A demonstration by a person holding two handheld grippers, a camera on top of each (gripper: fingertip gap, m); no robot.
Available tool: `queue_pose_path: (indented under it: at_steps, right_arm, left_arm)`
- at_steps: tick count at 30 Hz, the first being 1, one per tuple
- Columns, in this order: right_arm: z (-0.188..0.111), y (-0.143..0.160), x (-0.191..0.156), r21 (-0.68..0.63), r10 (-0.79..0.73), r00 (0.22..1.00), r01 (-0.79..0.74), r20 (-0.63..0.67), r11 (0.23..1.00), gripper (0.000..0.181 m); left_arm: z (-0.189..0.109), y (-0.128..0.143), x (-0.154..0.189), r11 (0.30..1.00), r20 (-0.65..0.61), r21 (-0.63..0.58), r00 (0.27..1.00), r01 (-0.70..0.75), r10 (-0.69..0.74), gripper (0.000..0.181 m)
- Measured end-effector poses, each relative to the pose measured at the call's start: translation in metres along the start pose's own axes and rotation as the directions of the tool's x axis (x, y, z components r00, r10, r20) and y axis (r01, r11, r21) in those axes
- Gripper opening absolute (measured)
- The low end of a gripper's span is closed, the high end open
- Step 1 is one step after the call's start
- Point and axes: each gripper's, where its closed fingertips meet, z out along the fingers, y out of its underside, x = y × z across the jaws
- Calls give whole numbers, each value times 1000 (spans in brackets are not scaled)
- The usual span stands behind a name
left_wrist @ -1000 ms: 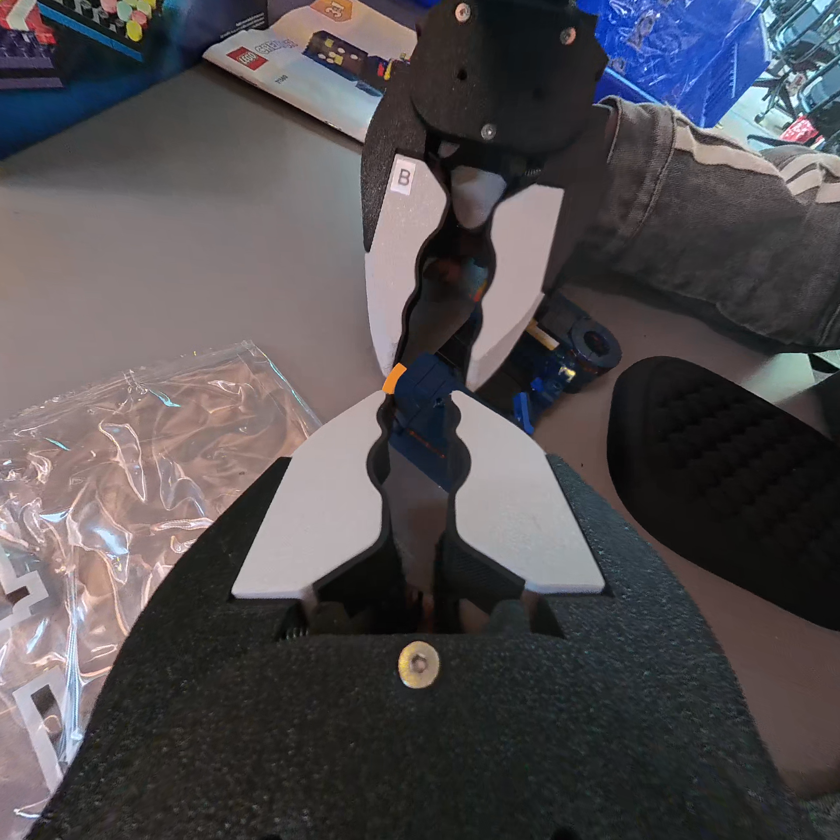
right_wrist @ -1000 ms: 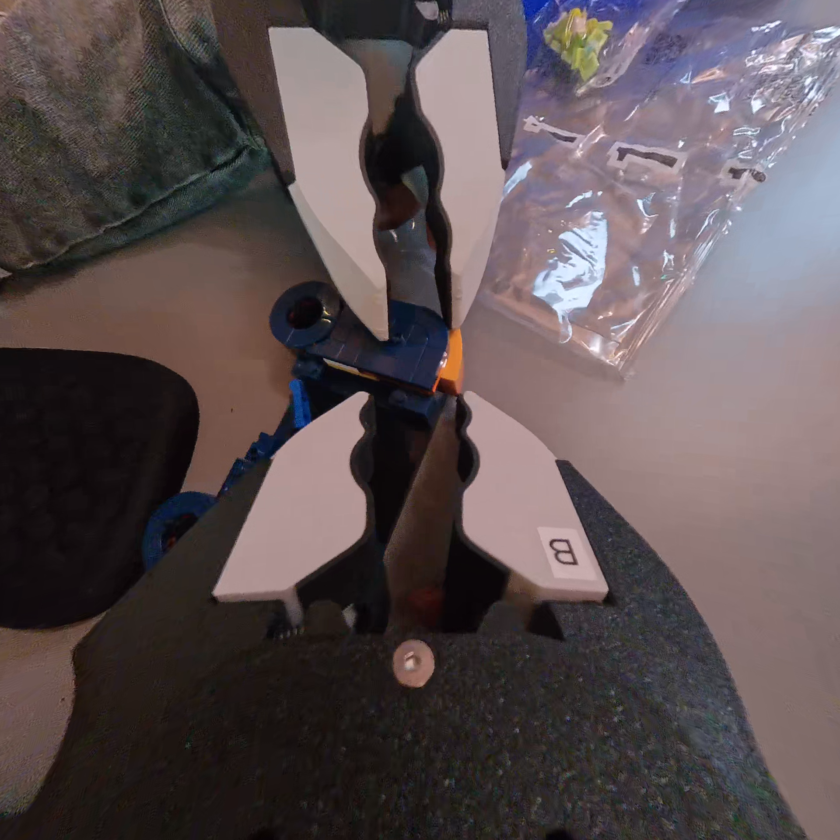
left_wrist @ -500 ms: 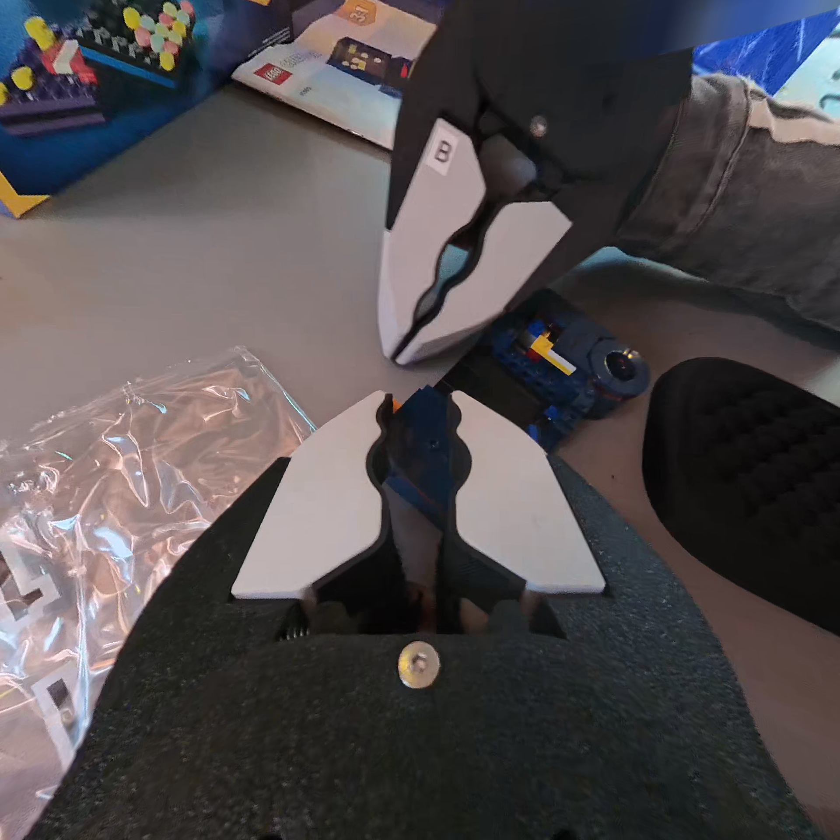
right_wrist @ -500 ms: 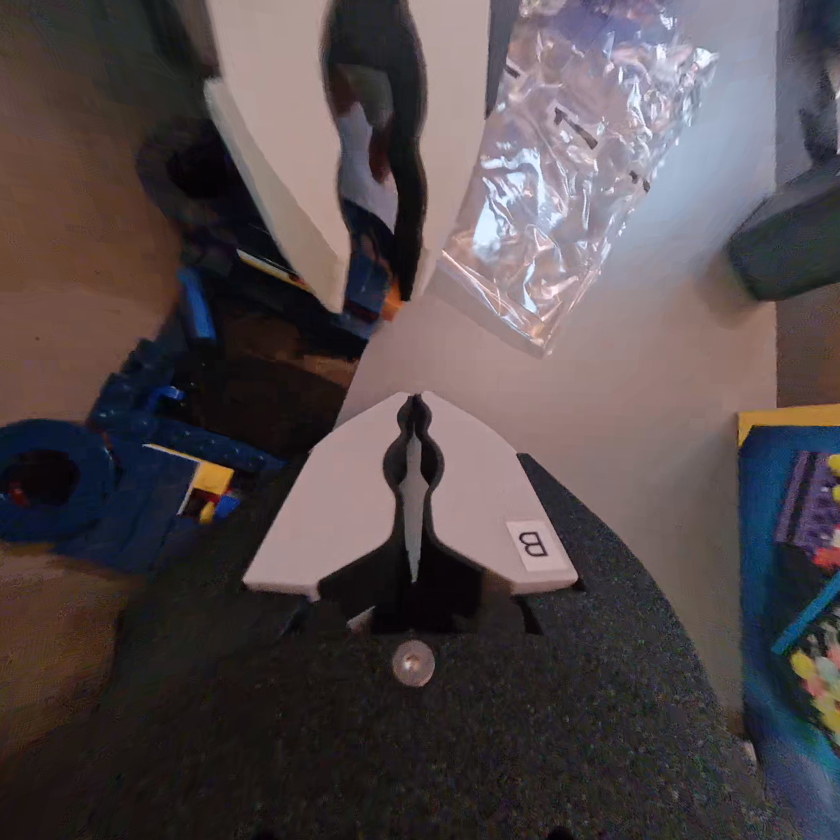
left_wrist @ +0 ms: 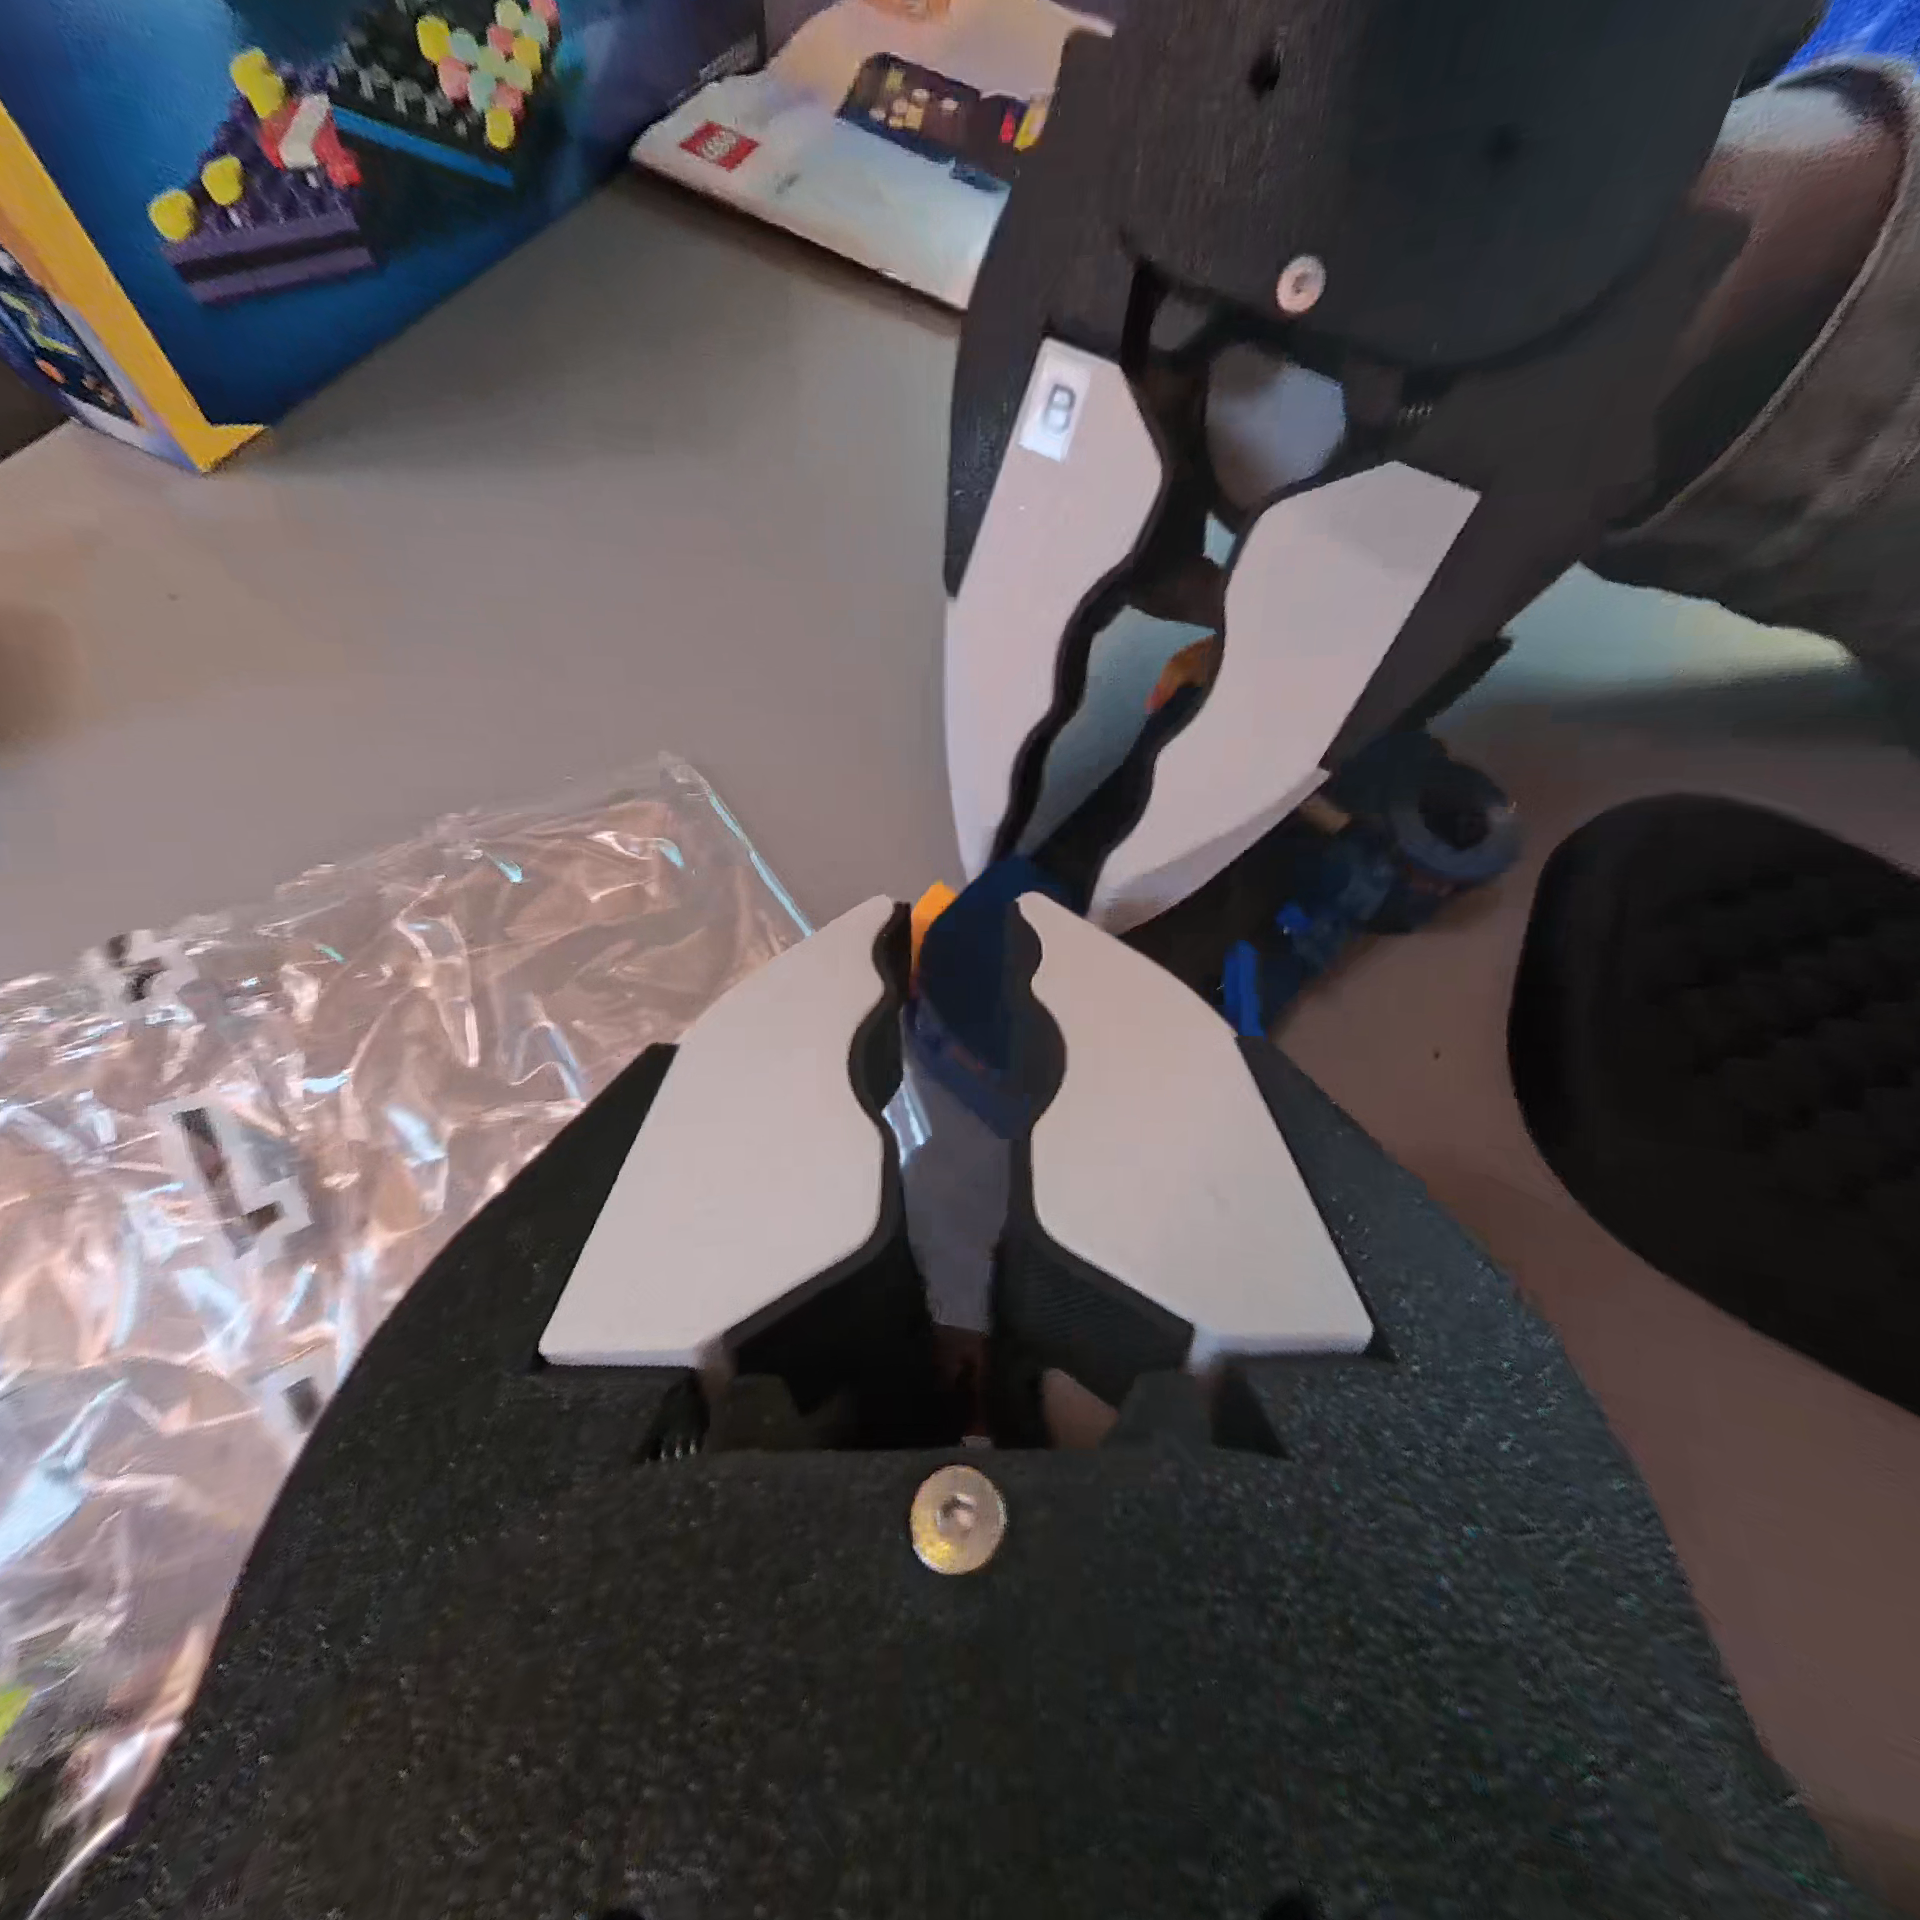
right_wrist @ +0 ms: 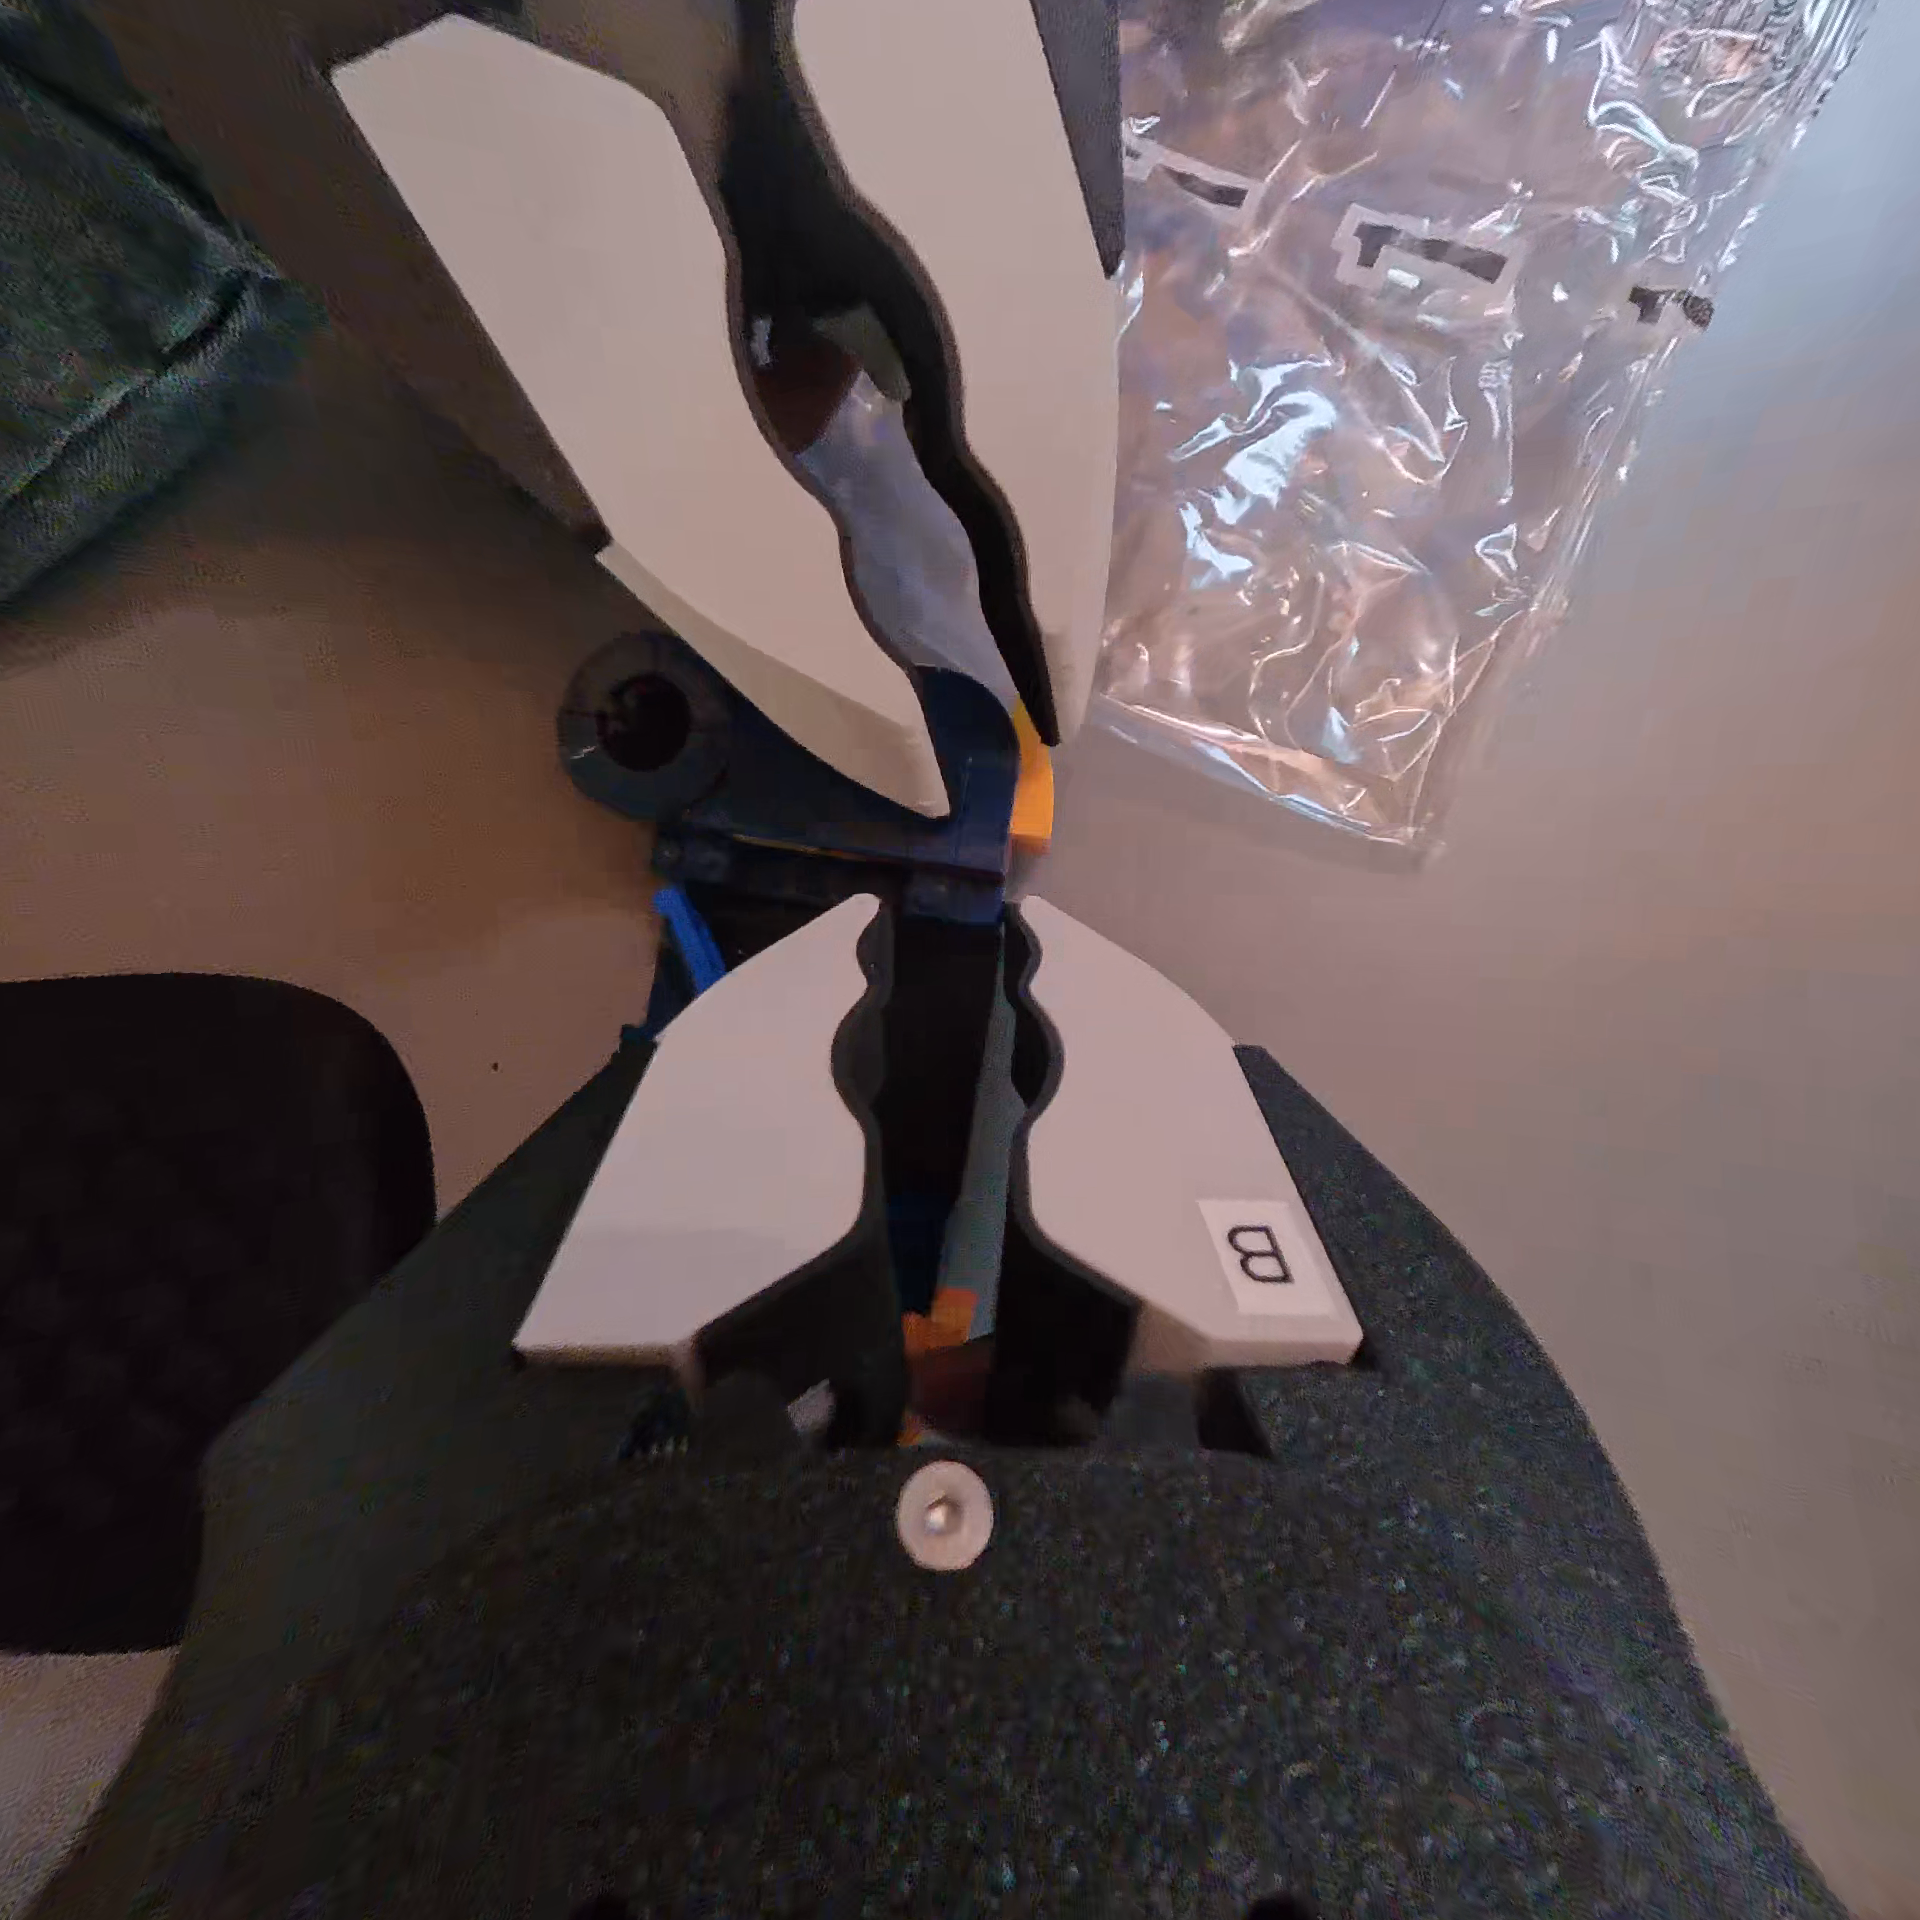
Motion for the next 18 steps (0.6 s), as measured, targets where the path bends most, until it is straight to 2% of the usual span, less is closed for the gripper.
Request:
queue_pose_path:
  at_steps: [5,8,11,15,18]
  right_arm:
    - [1,-4,5,-17,-114,989,113,-95,993,16]
    - [4,-11,5,14,-80,990,82,-115,997,15]
    - [5,-15,4,60,13,997,-9,-76,998,17]
    - [8,-15,1,87,7,1000,-4,-30,996,21]
    - [7,-16,0,98,-67,997,71,-42,993,21]
  left_arm:
    - [-1,2,-5,993,-9,34,994,112,-111,9]
    - [-6,4,-8,981,-32,55,983,185,-183,4]
    - [-6,4,-8,985,-18,44,985,170,-169,3]
    - [-6,4,-7,989,-6,31,989,146,-146,2]
    - [-6,4,-7,989,-4,30,989,148,-148,3]
